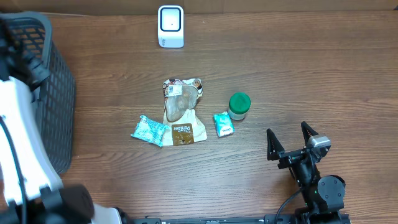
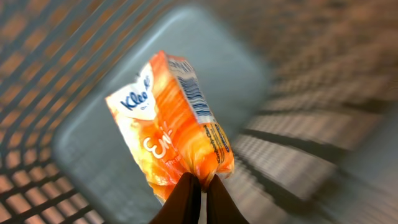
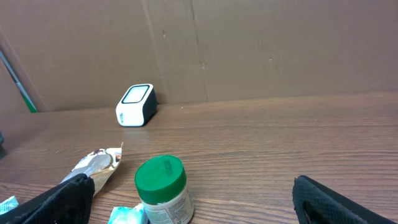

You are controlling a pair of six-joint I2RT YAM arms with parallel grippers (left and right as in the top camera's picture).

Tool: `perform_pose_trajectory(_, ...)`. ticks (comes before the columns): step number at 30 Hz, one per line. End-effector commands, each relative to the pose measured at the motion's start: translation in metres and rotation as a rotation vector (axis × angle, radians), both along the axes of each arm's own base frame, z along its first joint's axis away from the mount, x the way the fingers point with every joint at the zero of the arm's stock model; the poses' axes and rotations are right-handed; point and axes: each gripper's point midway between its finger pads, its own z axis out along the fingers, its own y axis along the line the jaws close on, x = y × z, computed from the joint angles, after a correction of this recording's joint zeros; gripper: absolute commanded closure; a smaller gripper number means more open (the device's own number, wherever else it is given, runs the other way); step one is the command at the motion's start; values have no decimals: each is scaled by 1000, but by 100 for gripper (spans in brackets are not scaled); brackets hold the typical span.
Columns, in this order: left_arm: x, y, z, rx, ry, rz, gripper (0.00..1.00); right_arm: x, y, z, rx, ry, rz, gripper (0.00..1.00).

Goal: Scan the item barcode
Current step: 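Carry the orange pack with the left gripper and place it left of the bag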

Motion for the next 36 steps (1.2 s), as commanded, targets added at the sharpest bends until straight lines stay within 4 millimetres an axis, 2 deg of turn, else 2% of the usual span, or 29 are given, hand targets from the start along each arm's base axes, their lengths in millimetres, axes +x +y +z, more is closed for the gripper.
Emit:
perform_pose_trajectory(1,-6,-56,57,40,-135,-154,96,0,-1,-2,1,-5,-5,0)
perform_pose_trajectory(3,-11,-90,72,44,-174,-243,96,0,-1,-2,1,-5,-5,0)
perform_pose_trajectory(5,-16,-126,79,36,-184,-345,96,0,-1,-2,1,-5,-5,0)
perform_pose_trajectory(8,-26,-175,72,-1,-145,-470,96,0,-1,-2,1,-5,-5,0)
perform_pose_trajectory(12,-41,-230,40,-46,-18,-604,96,0,-1,-2,1,-5,-5,0)
perform_pose_trajectory(18,-43,-285,-21,-51,138,-737,96,0,-1,-2,1,-5,-5,0)
perform_pose_trajectory(22,-41,-304,-55,-51,206,-760,96,0,-1,-2,1,-5,-5,0)
perform_pose_trajectory(26,-36,-312,-66,-49,223,-770,95,0,-1,-2,1,-5,-5,0)
perform_pose_trajectory(30,-32,-317,-65,-65,204,-777,71,0,-1,-2,1,-5,-5,0)
perform_pose_trajectory(36,-33,-317,-66,-64,209,-785,62,0,-1,-2,1,-5,-5,0)
